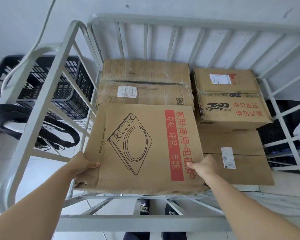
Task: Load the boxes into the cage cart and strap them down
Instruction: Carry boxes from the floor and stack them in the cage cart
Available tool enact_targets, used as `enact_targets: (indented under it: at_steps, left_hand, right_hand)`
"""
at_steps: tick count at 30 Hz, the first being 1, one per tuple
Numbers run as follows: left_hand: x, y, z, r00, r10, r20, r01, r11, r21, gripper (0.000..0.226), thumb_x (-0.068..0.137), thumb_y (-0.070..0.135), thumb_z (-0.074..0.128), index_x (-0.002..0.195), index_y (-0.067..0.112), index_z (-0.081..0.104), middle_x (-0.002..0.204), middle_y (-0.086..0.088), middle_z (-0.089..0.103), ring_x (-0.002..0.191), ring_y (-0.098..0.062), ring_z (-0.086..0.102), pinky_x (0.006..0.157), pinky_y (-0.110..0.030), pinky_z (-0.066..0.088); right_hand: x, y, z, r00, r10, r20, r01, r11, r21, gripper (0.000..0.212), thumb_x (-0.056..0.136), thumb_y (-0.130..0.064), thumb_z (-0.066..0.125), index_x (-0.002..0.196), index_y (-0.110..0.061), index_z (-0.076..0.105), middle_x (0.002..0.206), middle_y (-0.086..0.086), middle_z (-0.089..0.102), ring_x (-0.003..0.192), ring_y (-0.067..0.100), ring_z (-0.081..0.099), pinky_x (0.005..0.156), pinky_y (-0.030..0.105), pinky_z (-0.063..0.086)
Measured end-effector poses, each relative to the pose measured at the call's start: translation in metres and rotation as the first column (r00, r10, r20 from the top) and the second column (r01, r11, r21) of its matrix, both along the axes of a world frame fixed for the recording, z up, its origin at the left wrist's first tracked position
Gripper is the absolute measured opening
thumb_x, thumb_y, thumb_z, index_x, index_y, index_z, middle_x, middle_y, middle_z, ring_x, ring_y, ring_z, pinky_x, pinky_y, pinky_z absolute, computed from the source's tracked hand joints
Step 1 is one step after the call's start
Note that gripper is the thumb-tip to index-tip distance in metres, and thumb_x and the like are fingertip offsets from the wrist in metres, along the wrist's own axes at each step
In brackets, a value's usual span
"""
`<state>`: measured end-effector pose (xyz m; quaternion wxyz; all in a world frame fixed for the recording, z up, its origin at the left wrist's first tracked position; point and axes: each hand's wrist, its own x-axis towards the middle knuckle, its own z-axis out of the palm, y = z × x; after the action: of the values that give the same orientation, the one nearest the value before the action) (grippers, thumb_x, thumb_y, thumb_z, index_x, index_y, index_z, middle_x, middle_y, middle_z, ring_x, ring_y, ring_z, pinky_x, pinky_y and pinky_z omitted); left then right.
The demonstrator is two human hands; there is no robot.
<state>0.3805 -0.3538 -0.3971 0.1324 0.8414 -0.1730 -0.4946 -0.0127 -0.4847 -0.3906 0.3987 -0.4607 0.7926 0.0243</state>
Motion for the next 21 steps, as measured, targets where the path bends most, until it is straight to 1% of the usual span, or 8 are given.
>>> enact_targets:
  at_steps: [2,5,7,11,14,16,19,21]
  left_hand:
    - [0.006,0.002,-0.019,0.999,0.010,-0.031,-0.009,1.000,0.029,0.061,0.063,0.013,0.090,0.110,-0.001,0.054,0.098,-0.014,0.067,0.089,-0.032,0.065,0.083,-0.044,0.055]
    - [0.038,0.018,-0.100,0.999,-0.002,-0.048,0.005,0.998,0.061,0.104,0.030,0.037,0.093,0.120,0.004,0.053,0.105,-0.012,0.068,0.093,-0.031,0.067,0.082,-0.047,0.057]
    - [0.046,0.023,-0.134,1.000,-0.017,0.010,0.015,0.995,0.095,0.114,0.025,0.040,0.092,0.124,0.004,0.049,0.109,-0.012,0.066,0.095,-0.030,0.066,0.081,-0.047,0.057]
    - [-0.004,-0.008,-0.087,0.987,-0.123,0.101,0.101,0.974,0.202,0.073,0.068,0.015,0.082,0.126,-0.004,0.042,0.109,-0.018,0.059,0.090,-0.029,0.057,0.068,-0.037,0.049]
    - [-0.022,-0.024,-0.101,0.986,-0.139,0.088,0.118,0.970,0.213,0.046,0.083,0.010,0.066,0.121,0.001,0.042,0.094,-0.016,0.054,0.072,-0.026,0.049,0.060,-0.034,0.043]
    - [-0.028,-0.034,-0.110,0.983,-0.159,0.093,0.137,0.969,0.206,0.050,0.085,0.016,0.066,0.126,0.003,0.040,0.099,-0.016,0.054,0.078,-0.027,0.053,0.064,-0.036,0.046]
    - [-0.037,-0.049,-0.120,0.972,-0.218,0.089,0.190,0.950,0.247,0.072,0.083,0.026,0.071,0.138,0.001,0.032,0.123,-0.019,0.053,0.111,-0.035,0.054,0.086,-0.043,0.050]
    - [-0.041,-0.054,-0.127,0.968,-0.235,0.093,0.201,0.938,0.282,0.087,0.081,0.029,0.075,0.144,0.000,0.023,0.132,-0.020,0.048,0.118,-0.037,0.051,0.090,-0.044,0.051]
  right_hand:
    - [0.002,-0.001,-0.011,1.000,0.007,-0.012,-0.007,1.000,0.020,0.046,0.072,-0.025,0.086,0.097,-0.007,0.052,0.106,0.012,0.067,0.082,0.025,0.059,0.060,0.031,0.045]
    - [0.004,-0.001,-0.029,1.000,0.004,-0.024,-0.002,0.998,0.068,0.053,0.072,-0.024,0.086,0.104,-0.006,0.048,0.111,0.013,0.064,0.096,0.031,0.064,0.072,0.038,0.052]
    - [0.007,-0.004,-0.040,1.000,0.012,-0.020,-0.010,0.996,0.088,0.057,0.074,-0.025,0.084,0.114,-0.007,0.047,0.117,0.012,0.062,0.103,0.032,0.063,0.078,0.041,0.052]
    - [0.035,-0.010,-0.062,0.977,0.057,0.207,-0.089,0.984,0.152,0.053,0.086,-0.026,0.072,0.132,-0.014,0.049,0.119,0.000,0.061,0.118,0.026,0.058,0.091,0.039,0.045]
    - [0.065,-0.015,-0.083,0.957,0.208,0.200,-0.241,0.959,0.152,0.068,0.088,-0.037,0.069,0.144,-0.011,0.041,0.136,0.004,0.055,0.127,0.027,0.051,0.105,0.041,0.041]
    - [0.066,-0.021,-0.095,0.967,0.230,0.111,-0.241,0.966,0.098,0.061,0.089,-0.037,0.067,0.140,-0.010,0.047,0.135,0.006,0.056,0.124,0.028,0.053,0.103,0.039,0.044]
    - [0.043,-0.027,-0.106,0.975,0.214,-0.056,-0.215,0.977,0.003,0.038,0.088,-0.035,0.068,0.121,-0.017,0.059,0.124,0.007,0.060,0.115,0.030,0.056,0.095,0.040,0.050]
    - [0.025,-0.027,-0.115,0.961,0.192,-0.201,-0.194,0.981,0.008,0.044,0.084,-0.036,0.072,0.120,-0.017,0.057,0.126,0.012,0.053,0.121,0.033,0.049,0.098,0.044,0.048]
